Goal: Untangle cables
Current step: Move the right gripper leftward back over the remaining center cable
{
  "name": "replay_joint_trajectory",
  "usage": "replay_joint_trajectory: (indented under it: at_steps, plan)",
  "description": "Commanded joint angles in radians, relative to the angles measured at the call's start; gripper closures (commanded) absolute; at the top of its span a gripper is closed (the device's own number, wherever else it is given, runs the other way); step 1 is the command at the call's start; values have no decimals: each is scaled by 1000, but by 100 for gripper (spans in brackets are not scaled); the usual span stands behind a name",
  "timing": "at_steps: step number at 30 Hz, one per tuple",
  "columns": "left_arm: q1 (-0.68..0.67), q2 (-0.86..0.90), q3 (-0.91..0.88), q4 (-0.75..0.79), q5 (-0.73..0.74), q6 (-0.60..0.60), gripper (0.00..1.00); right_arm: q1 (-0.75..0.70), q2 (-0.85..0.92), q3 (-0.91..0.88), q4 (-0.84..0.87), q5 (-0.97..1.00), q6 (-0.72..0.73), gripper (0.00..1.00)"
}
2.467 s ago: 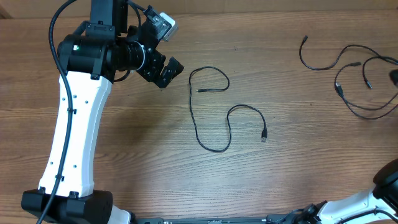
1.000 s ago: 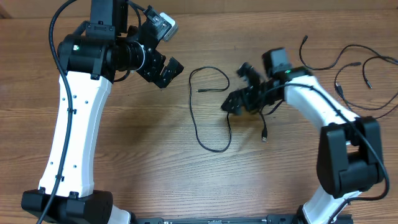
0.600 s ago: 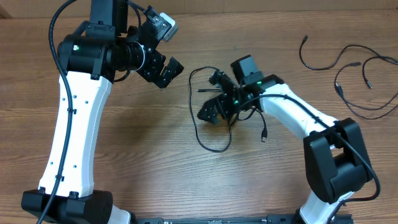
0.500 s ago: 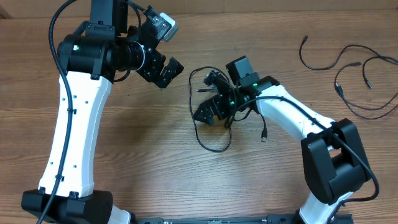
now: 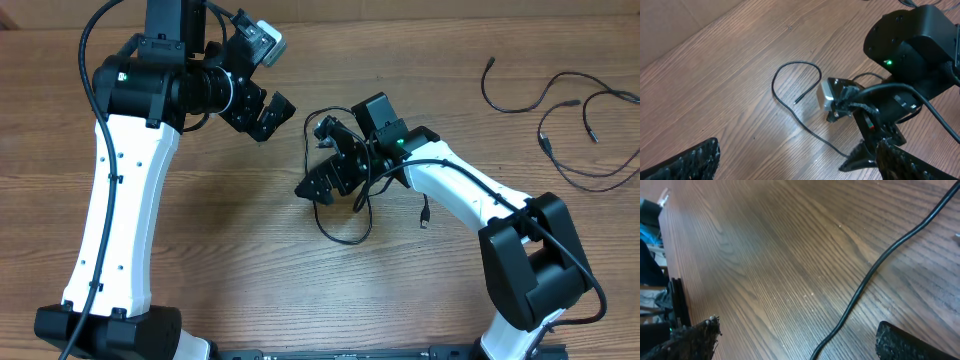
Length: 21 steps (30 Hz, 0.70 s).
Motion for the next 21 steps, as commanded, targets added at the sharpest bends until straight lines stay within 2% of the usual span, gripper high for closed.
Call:
replay_joint_trajectory:
  at_steps: [1, 4, 18, 21]
  plan:
    - [10, -17, 9, 0, 1, 26, 0, 9, -2, 4, 18, 96, 148, 0]
    - [10, -17, 9, 0, 1, 26, 0, 19, -2, 3, 32, 195, 214, 0]
    - [10, -17, 9, 0, 1, 26, 0, 181, 27, 3, 97, 459, 219, 0]
    - [10, -17, 9, 0, 1, 26, 1, 186, 70, 3, 103, 499, 259, 4]
